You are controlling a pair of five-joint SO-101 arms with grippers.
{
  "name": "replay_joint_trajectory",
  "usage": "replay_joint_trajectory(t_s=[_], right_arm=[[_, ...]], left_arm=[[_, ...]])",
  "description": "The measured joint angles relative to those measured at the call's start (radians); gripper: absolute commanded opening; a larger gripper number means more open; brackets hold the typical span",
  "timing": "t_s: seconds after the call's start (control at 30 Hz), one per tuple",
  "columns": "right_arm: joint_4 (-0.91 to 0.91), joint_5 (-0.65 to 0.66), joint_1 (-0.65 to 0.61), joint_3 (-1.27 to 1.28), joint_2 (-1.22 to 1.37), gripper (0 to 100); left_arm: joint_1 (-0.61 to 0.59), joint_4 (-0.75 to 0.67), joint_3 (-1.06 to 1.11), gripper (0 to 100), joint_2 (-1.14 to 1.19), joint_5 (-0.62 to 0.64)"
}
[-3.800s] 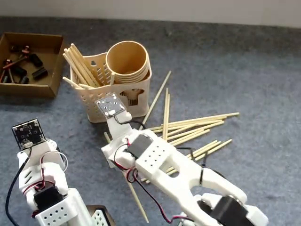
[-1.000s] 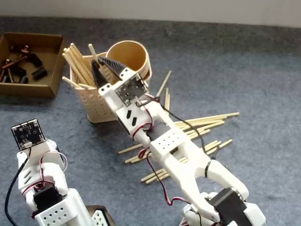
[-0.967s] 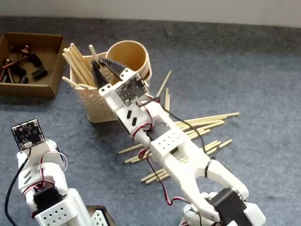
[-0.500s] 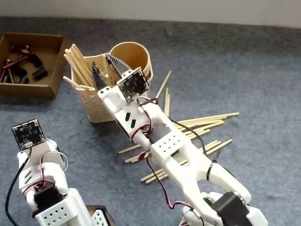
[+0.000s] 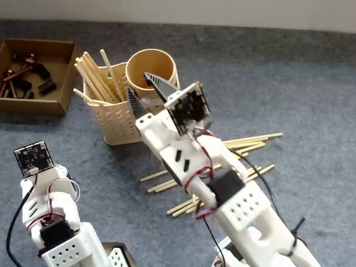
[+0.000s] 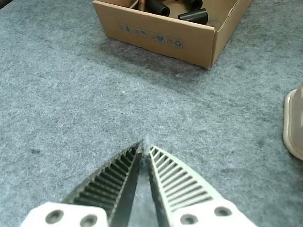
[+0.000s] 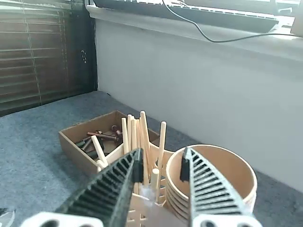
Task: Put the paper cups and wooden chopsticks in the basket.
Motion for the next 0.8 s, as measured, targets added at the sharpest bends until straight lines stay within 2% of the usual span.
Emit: replay_joint_trajectory(t_s=[0.13, 0.3, 0.67, 0.8], right_arm=[[0.183, -0.011, 0.023, 0.0, -0.147, 13.0], [0.382, -0.086, 0.137, 0.0, -0.252, 13.0], [0.709, -0.1, 0.399, 0.002, -0.273, 13.0], [0.767, -0.167, 0.453, 0.044, -0.273, 13.0]], left_arm=[[0.0, 0.0, 0.0, 1, 0.0, 0.0], [0.0, 0.0, 0.0, 1, 0.0, 0.0], [0.0, 0.0, 0.0, 1, 0.0, 0.0], [0.0, 0.0, 0.0, 1, 0.0, 0.0]])
